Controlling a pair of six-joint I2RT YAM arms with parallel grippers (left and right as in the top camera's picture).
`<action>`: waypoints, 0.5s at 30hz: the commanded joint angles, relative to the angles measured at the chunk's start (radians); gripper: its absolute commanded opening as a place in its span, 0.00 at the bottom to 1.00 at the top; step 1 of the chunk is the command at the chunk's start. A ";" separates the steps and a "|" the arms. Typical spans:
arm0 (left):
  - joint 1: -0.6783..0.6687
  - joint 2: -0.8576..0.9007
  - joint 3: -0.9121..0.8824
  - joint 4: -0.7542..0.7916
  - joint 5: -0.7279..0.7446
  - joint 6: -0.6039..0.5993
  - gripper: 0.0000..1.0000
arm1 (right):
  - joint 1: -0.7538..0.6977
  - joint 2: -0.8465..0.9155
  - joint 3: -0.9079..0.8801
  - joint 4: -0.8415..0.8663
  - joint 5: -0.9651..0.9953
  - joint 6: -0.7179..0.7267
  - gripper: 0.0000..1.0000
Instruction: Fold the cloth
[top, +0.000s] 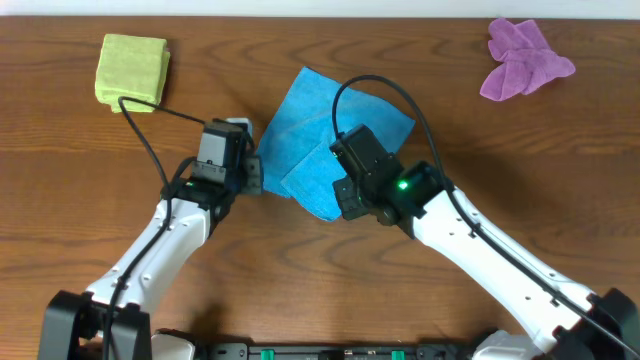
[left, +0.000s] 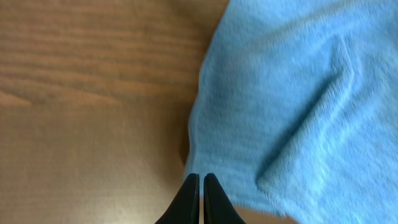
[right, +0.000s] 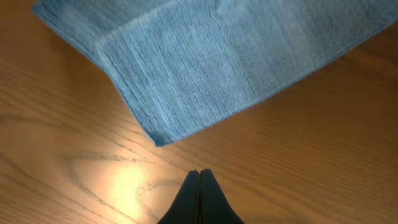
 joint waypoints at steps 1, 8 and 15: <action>-0.003 0.064 -0.002 0.026 -0.083 0.018 0.06 | 0.004 -0.027 -0.011 0.009 0.015 0.044 0.02; -0.003 0.167 -0.002 0.059 -0.018 0.010 0.06 | 0.003 -0.027 -0.013 0.010 0.016 0.047 0.02; -0.003 0.140 -0.002 0.068 0.006 0.010 0.06 | 0.003 -0.027 -0.013 0.010 0.016 0.047 0.02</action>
